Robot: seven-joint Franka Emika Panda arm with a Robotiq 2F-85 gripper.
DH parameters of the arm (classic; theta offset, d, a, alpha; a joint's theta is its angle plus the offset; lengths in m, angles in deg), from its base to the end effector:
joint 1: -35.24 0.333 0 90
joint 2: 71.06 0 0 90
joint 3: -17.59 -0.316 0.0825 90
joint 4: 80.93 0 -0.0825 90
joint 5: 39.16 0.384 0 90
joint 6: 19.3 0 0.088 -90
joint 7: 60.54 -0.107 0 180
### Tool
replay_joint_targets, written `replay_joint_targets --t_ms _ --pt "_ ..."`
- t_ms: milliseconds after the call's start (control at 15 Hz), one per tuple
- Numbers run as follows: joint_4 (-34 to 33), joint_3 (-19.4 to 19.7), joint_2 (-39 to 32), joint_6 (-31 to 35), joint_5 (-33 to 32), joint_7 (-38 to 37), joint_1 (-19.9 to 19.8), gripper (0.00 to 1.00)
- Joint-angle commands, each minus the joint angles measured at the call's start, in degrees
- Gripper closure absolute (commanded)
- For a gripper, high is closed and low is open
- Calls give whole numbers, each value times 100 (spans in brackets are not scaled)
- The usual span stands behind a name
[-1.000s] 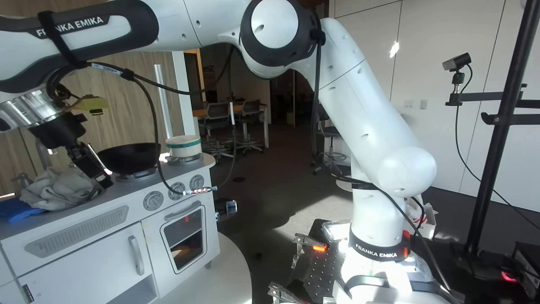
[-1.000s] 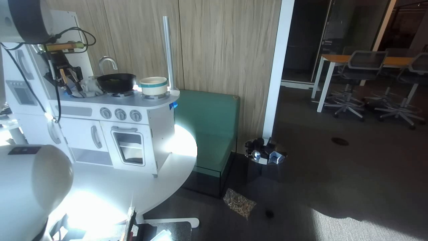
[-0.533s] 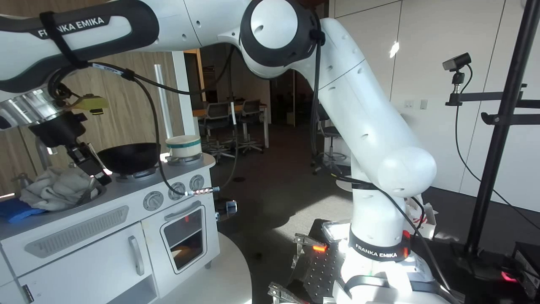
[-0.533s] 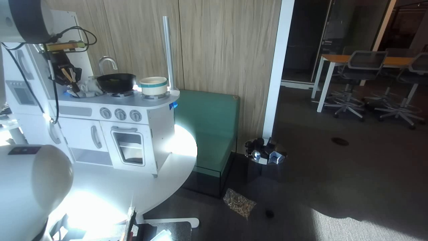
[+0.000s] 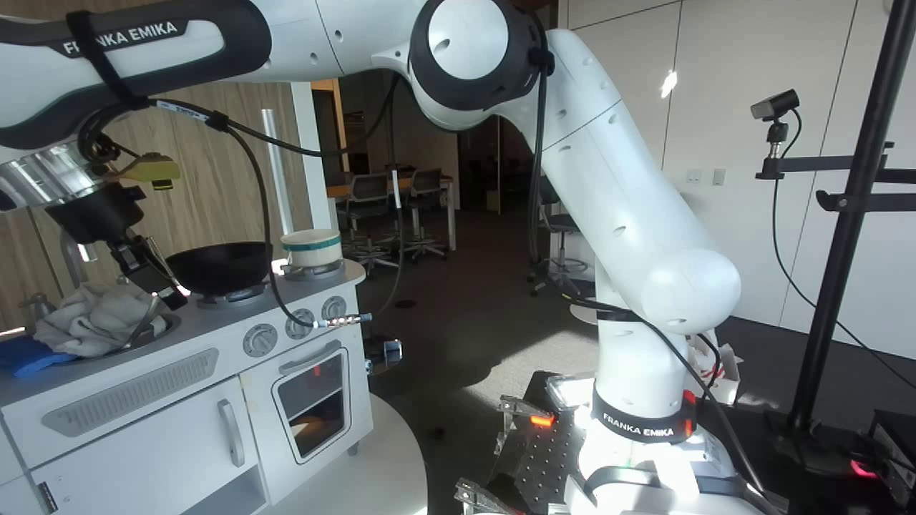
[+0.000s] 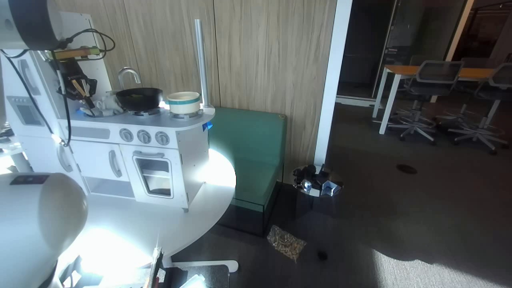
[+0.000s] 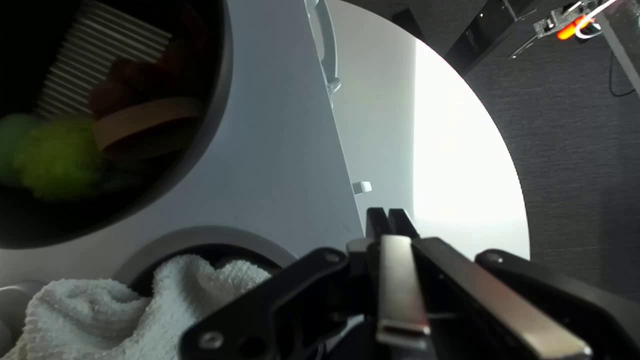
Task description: Pick the silver serving spoon from the sink and mix the contents of the black bowl
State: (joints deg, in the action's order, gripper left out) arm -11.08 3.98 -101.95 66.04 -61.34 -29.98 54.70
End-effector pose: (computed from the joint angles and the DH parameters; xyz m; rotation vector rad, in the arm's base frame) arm 0.6136 0.3036 0.4554 2.4219 1.5043 -0.3593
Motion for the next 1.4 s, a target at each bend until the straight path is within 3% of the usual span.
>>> replay_joint_targets --t_ms 0,533,1000,1333 --pt "130 33 430 -128 -237 -470 197 99" --pt "452 88 1402 -479 -808 -1728 372 99" --pt "1048 343 2324 -338 -469 -2360 -74 99" --pt "1353 507 2550 -82 153 -2014 -418 99"
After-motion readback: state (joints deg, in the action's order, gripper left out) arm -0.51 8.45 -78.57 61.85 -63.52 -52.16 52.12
